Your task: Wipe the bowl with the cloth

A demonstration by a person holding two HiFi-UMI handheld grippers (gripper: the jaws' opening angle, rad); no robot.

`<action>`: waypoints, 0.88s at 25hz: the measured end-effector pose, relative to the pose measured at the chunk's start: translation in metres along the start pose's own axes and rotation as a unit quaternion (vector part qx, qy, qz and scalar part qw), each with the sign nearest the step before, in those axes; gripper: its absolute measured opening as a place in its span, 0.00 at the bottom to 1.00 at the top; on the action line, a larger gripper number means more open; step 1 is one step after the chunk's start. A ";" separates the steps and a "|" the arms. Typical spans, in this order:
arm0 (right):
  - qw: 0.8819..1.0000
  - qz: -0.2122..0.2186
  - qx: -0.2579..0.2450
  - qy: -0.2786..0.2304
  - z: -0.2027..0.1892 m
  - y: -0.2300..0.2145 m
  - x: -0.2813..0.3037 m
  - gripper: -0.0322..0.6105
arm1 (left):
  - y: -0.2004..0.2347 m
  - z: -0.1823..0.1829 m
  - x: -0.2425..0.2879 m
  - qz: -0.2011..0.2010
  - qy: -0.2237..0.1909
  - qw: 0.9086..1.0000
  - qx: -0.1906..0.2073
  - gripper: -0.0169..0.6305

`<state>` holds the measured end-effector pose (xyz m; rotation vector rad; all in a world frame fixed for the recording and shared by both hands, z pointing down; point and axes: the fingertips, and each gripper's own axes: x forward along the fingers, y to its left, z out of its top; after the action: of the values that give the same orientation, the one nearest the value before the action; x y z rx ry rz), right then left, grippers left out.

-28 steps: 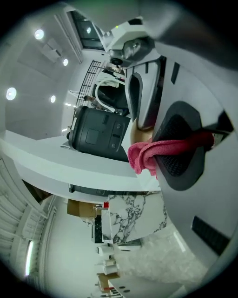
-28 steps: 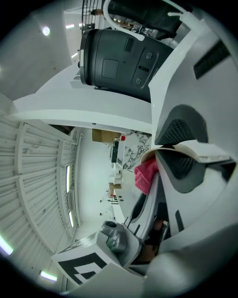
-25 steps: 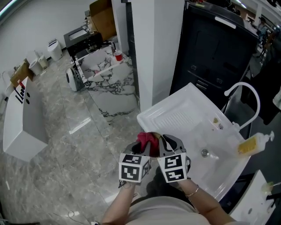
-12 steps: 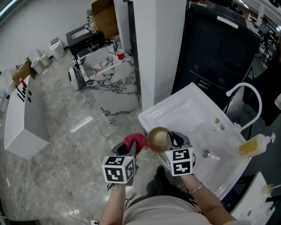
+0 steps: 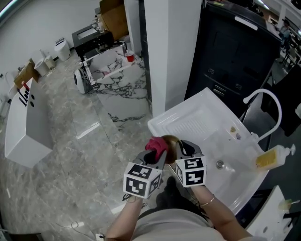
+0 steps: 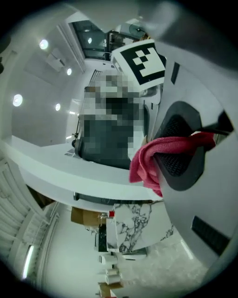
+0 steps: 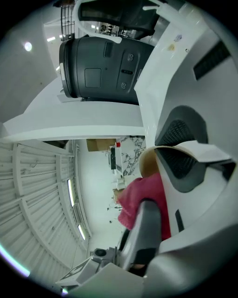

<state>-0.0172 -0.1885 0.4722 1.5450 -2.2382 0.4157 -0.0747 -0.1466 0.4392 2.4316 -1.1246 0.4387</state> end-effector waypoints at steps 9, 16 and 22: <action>1.000 0.006 0.020 -0.005 0.003 -0.011 -0.002 0.09 | -0.034 -0.032 0.043 -0.094 0.077 0.992 -0.032 0.09; 0.999 0.008 0.033 0.003 0.000 -0.018 0.006 0.10 | -0.041 -0.047 0.044 -0.133 0.119 0.983 -0.036 0.09; 0.998 0.004 0.057 0.010 -0.005 -0.027 0.011 0.10 | -0.028 -0.054 0.033 -0.122 0.127 0.984 -0.035 0.09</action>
<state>0.0049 -0.2050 0.4825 1.5808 -2.2423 0.5671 -0.0376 -0.1245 0.4940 2.3333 -0.7137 0.5997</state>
